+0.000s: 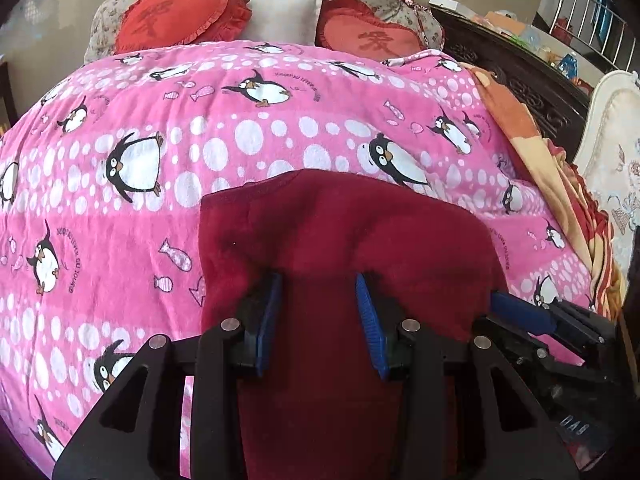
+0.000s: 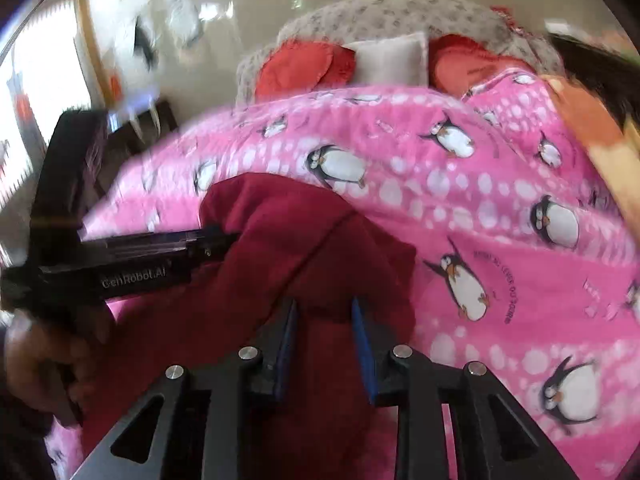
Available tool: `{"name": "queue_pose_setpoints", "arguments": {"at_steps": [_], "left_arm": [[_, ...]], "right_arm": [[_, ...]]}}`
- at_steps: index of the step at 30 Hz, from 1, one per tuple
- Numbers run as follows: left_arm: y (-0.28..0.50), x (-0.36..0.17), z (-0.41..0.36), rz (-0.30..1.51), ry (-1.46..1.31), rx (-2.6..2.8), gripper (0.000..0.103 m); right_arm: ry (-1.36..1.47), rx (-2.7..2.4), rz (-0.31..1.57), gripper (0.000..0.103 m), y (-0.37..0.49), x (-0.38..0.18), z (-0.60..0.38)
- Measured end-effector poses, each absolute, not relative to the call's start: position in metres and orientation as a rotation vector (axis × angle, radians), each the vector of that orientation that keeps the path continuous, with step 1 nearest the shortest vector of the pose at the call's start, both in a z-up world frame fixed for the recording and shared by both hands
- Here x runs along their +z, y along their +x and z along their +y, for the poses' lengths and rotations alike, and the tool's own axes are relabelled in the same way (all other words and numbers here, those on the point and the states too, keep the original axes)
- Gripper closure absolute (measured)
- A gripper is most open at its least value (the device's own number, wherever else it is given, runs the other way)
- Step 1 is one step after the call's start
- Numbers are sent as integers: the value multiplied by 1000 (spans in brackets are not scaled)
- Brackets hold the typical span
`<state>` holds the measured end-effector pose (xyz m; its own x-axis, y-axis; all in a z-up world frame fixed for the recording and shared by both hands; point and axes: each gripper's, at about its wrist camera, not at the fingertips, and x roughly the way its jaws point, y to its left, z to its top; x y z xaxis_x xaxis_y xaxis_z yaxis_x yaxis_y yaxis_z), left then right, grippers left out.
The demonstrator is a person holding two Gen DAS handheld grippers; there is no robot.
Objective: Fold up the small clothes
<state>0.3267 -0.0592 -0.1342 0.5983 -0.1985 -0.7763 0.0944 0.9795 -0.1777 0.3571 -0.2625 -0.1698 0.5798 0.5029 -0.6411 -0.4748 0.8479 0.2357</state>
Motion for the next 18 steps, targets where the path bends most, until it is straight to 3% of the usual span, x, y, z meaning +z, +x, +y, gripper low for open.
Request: {"name": "queue_pose_setpoints", "arguments": {"at_steps": [4, 5, 7, 8, 9, 10, 12, 18], "left_arm": [[324, -131, -57, 919, -134, -184, 64], [322, -128, -53, 931, -151, -200, 64], [311, -118, -39, 941, -215, -250, 62], [300, -110, -28, 920, -253, -296, 58], [291, -105, -20, 895, -270, -326, 43], [278, -99, -8, 859, -270, -335, 25], [261, -97, 9, 810, -271, -308, 15], [258, -144, 34, 984, -594, -435, 15]], "right_arm": [[158, 551, 751, 75, 346, -158, -282], [216, 550, 735, 70, 339, -155, -293], [307, 551, 697, 52, 323, -149, -307], [337, 553, 677, 28, 314, -144, -310], [370, 559, 658, 10, 307, -144, -314], [403, 571, 649, 8, 301, -147, -317], [456, 609, 673, 8, 297, -154, -321], [717, 784, 811, 7, 315, -189, -321]]}}
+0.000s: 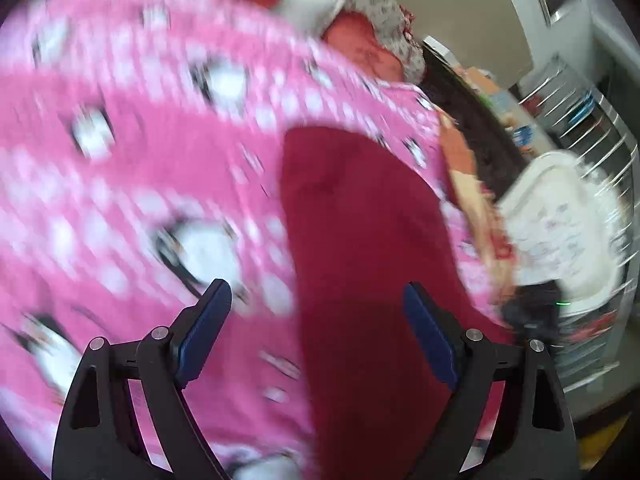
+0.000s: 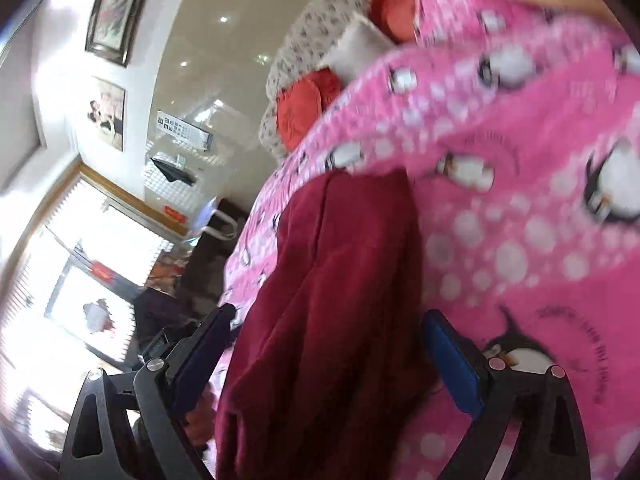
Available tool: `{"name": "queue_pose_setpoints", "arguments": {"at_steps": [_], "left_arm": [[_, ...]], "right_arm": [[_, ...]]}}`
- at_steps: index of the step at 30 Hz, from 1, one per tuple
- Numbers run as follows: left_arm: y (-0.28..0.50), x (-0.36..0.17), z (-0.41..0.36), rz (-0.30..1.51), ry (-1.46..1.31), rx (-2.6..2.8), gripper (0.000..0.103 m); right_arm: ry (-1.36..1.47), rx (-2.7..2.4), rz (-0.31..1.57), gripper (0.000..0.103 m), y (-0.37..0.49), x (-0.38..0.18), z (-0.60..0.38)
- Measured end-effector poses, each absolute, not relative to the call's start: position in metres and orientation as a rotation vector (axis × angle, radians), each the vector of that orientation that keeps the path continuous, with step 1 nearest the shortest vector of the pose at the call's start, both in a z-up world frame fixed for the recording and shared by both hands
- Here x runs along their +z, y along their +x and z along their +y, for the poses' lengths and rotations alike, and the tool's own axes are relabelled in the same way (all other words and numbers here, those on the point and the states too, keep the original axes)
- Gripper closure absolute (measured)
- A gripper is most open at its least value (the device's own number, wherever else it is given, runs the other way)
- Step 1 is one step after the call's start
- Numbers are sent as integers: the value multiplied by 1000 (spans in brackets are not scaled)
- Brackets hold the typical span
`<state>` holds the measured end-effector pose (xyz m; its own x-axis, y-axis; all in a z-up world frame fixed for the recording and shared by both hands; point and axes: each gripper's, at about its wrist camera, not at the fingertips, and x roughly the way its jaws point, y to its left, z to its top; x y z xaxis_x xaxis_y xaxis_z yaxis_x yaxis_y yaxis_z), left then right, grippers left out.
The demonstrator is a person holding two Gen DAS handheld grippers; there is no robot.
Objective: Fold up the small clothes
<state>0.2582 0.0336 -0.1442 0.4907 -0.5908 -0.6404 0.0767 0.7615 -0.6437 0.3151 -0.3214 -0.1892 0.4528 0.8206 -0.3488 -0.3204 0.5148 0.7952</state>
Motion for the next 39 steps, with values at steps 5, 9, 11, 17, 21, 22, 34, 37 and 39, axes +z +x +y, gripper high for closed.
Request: {"name": "queue_pose_setpoints", "arguments": {"at_steps": [5, 9, 11, 17, 21, 22, 34, 37, 39], "left_arm": [[257, -148, 0, 1001, -505, -519, 3], [261, -148, -4, 991, -536, -494, 3], [260, -149, -5, 981, -534, -462, 6], [246, -136, -11, 937, -415, -355, 49], [234, -122, 0, 901, -424, -331, 62], [228, -114, 6, 877, -421, -322, 62], [220, -79, 151, 774, -337, -112, 62], [236, -114, 165, 866, -384, -109, 61], [240, -139, 168, 929, -408, -83, 53]], "right_arm": [[717, 942, 812, 6, 312, -187, -312], [539, 833, 872, 25, 312, -194, -304], [469, 804, 853, 25, 305, -189, -294], [397, 761, 830, 50, 291, -169, -273], [419, 755, 811, 57, 288, -146, -265], [428, 775, 792, 58, 285, -137, -261], [406, 947, 768, 58, 309, -114, -94], [365, 893, 800, 58, 325, -135, -73], [376, 841, 894, 51, 339, -160, -74]]}}
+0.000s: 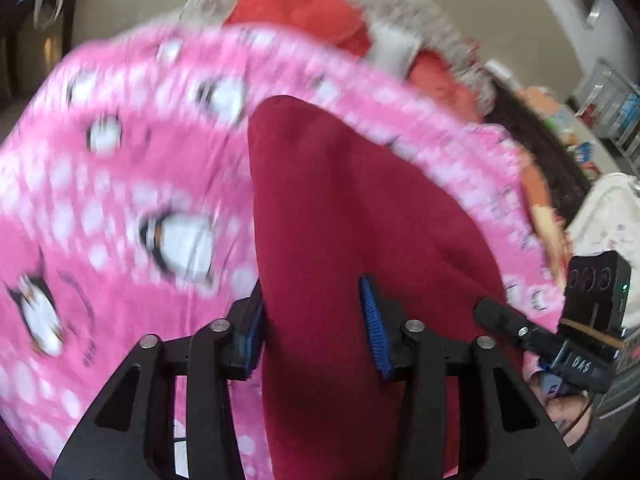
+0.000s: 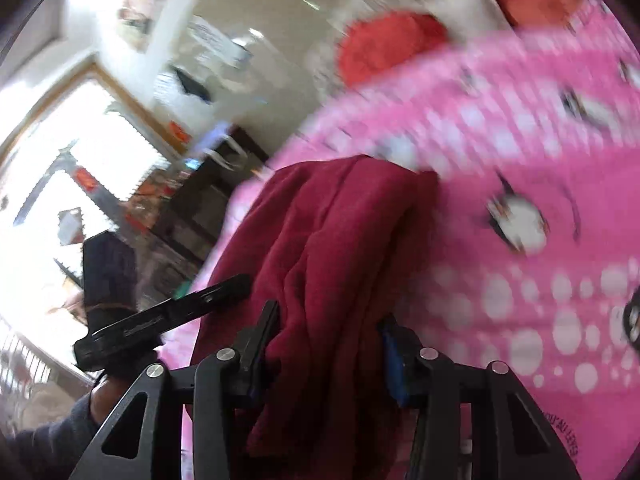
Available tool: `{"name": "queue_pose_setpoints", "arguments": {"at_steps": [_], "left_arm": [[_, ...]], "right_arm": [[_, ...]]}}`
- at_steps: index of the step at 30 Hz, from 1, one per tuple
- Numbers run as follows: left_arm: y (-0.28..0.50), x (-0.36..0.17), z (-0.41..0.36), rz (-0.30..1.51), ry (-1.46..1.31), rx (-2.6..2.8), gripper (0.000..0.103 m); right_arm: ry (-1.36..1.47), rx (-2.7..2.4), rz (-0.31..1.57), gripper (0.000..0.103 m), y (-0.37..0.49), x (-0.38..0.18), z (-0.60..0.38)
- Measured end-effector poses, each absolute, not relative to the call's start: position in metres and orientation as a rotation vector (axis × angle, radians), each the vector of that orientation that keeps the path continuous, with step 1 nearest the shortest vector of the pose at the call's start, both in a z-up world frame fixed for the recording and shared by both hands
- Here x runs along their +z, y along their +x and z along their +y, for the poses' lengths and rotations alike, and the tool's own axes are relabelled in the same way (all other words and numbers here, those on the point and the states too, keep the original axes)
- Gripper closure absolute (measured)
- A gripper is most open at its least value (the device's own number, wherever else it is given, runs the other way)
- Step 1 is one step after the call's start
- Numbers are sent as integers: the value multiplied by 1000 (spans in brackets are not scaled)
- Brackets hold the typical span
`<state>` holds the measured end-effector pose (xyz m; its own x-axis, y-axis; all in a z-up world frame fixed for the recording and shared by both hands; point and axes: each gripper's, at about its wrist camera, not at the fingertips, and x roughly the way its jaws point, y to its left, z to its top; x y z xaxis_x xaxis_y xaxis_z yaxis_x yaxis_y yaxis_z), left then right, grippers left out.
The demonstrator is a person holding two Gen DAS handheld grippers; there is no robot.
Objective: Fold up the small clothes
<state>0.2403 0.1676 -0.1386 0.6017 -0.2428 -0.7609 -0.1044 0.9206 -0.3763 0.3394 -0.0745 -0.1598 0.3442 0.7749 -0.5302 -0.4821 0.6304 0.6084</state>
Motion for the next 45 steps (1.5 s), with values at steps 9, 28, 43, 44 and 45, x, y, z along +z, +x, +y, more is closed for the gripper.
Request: {"name": "queue_pose_setpoints", "arguments": {"at_steps": [9, 28, 43, 44, 45], "left_arm": [[228, -100, 185, 757, -439, -55, 49], [338, -149, 144, 902, -360, 45, 44], [333, -147, 141, 874, -336, 62, 44], [333, -147, 141, 874, -334, 65, 44], [334, -147, 140, 876, -331, 69, 44]], "right_arm": [[297, 871, 743, 52, 311, -101, -95], [-217, 898, 696, 67, 280, -151, -20], [-172, 677, 701, 90, 357, -113, -8], [-177, 660, 735, 92, 367, -123, -8], [-168, 641, 790, 93, 378, -137, -6]]}}
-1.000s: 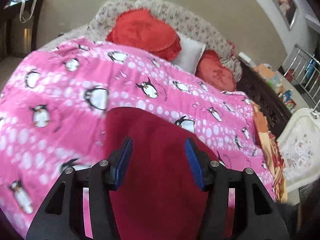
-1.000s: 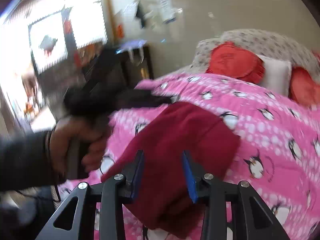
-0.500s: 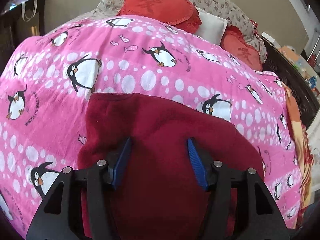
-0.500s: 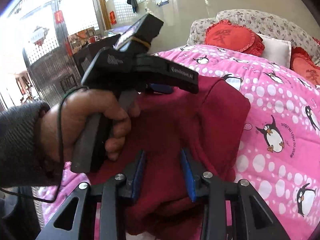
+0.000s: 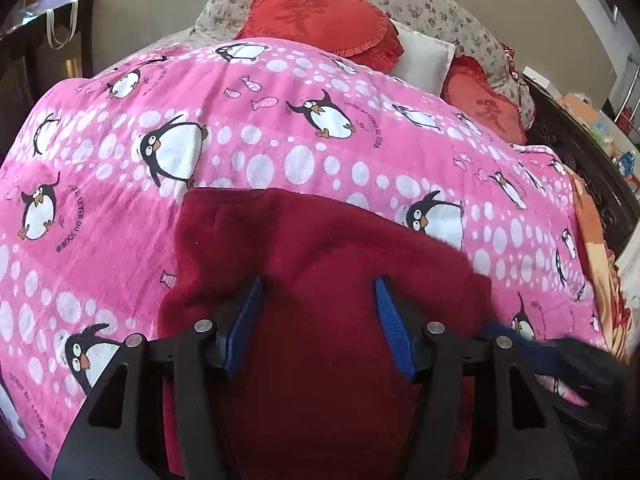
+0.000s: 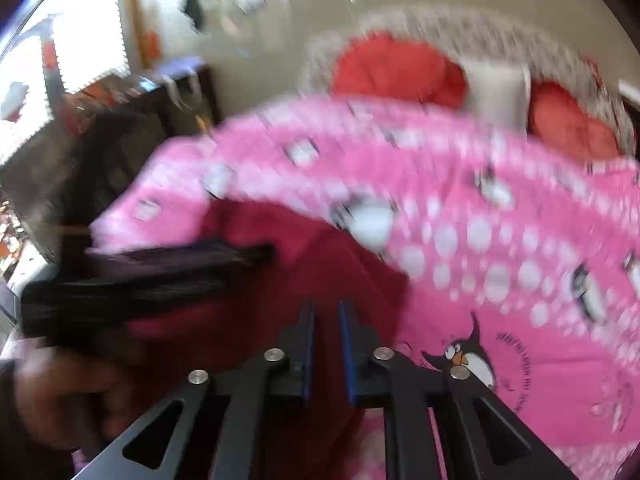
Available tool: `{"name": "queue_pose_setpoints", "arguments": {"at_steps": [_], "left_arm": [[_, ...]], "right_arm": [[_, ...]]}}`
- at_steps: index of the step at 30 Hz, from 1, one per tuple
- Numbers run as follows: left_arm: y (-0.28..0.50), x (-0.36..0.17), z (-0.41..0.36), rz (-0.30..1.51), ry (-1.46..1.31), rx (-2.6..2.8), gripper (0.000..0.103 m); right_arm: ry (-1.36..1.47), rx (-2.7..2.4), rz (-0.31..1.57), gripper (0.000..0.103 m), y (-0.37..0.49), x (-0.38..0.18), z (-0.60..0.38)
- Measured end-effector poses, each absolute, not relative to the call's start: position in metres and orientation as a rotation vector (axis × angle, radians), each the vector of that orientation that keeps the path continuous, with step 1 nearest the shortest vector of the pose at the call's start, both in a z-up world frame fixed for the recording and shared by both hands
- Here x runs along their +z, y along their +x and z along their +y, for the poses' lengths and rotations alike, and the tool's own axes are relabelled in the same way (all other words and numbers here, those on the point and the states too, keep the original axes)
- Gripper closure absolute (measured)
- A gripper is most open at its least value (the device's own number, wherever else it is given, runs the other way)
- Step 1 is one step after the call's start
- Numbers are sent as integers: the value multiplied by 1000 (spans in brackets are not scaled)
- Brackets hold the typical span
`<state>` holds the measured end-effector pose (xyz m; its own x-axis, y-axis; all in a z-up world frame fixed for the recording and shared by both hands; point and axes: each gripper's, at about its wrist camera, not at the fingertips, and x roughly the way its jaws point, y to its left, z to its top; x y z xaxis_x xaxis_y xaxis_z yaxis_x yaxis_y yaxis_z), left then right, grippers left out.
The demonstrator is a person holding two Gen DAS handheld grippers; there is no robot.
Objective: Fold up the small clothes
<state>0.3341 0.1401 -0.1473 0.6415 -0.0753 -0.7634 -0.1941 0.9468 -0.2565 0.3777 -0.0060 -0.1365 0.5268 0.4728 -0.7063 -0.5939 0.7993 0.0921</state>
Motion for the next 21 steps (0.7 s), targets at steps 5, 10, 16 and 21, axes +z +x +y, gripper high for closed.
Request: {"name": "queue_pose_setpoints", "arguments": {"at_steps": [5, 10, 16, 21], "left_arm": [[339, -149, 137, 886, -316, 80, 44], [341, -149, 137, 884, -327, 73, 44], [340, -149, 137, 883, -328, 73, 44], [339, -148, 136, 882, -322, 75, 44]], "right_arm": [[-42, 686, 822, 95, 394, -152, -17], [5, 638, 848, 94, 378, -129, -38], [-123, 744, 647, 92, 275, -91, -46], [-229, 766, 624, 89, 247, -143, -42]]}}
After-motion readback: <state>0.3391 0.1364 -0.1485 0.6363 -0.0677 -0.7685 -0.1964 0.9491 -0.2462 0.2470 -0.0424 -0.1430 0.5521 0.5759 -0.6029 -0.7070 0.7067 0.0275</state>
